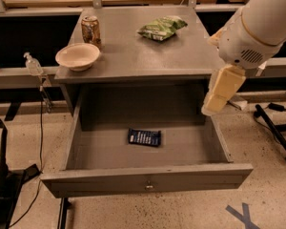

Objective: Pick rxbar blueberry from top drawer and place on counter

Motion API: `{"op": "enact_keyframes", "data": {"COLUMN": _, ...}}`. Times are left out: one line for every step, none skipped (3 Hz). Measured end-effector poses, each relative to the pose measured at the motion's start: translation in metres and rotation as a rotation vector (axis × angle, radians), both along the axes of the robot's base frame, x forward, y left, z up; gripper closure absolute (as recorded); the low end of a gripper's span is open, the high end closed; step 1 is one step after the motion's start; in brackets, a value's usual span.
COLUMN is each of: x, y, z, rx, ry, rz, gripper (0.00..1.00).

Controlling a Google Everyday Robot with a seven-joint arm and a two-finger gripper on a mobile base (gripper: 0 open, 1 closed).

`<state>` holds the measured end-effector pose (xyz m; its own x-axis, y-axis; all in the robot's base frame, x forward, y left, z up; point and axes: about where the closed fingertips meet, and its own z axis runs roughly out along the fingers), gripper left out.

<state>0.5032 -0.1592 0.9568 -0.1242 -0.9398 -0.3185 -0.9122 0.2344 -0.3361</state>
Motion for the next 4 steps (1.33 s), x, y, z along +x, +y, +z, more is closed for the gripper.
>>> {"op": "enact_keyframes", "data": {"x": 0.0, "y": 0.0, "z": 0.0, "rx": 0.0, "ry": 0.0, "rz": 0.0, "gripper": 0.0}}
{"op": "enact_keyframes", "data": {"x": 0.024, "y": 0.026, "z": -0.034, "rx": 0.036, "ry": 0.025, "rz": 0.077, "gripper": 0.0}}
{"op": "enact_keyframes", "data": {"x": 0.05, "y": 0.106, "z": -0.155, "rx": 0.144, "ry": 0.132, "rz": 0.17, "gripper": 0.0}}
{"op": "enact_keyframes", "data": {"x": 0.07, "y": 0.149, "z": -0.22, "rx": 0.201, "ry": 0.133, "rz": 0.163, "gripper": 0.0}}
